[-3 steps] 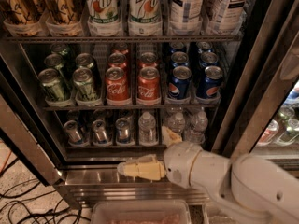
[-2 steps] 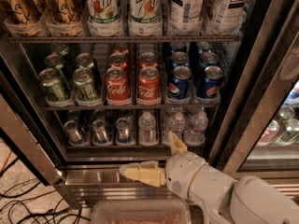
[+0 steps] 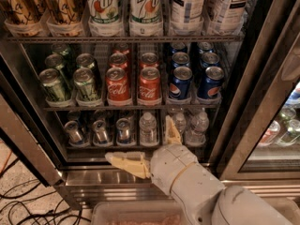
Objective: Pick blue plastic bottle from top shelf of fridge
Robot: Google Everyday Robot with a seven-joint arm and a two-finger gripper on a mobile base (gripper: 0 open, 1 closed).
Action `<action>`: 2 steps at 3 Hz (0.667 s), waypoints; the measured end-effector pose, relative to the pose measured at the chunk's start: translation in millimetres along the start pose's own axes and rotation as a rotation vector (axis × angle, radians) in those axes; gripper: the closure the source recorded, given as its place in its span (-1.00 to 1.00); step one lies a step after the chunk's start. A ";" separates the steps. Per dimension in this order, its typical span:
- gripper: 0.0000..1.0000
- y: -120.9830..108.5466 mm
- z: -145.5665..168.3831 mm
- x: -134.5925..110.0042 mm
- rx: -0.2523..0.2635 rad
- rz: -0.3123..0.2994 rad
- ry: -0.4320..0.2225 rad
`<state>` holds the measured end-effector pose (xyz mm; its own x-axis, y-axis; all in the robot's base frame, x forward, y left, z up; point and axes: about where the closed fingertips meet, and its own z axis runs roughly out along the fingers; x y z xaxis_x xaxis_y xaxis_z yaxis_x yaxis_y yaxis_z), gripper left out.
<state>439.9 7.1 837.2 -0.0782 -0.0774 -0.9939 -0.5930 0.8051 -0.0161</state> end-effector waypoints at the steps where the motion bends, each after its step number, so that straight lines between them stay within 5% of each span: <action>1: -1.00 -1.2 2.2 -22.7 0.048 -0.020 -0.039; 2: -1.00 -14.4 -7.8 -30.0 0.123 -0.007 -0.084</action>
Offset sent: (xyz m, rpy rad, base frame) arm 0.0053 -0.0422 0.0366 0.0946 -0.1209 -0.2308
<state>444.5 -6.8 868.1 -0.0042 -0.0384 -0.9993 -0.4901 0.8711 -0.0314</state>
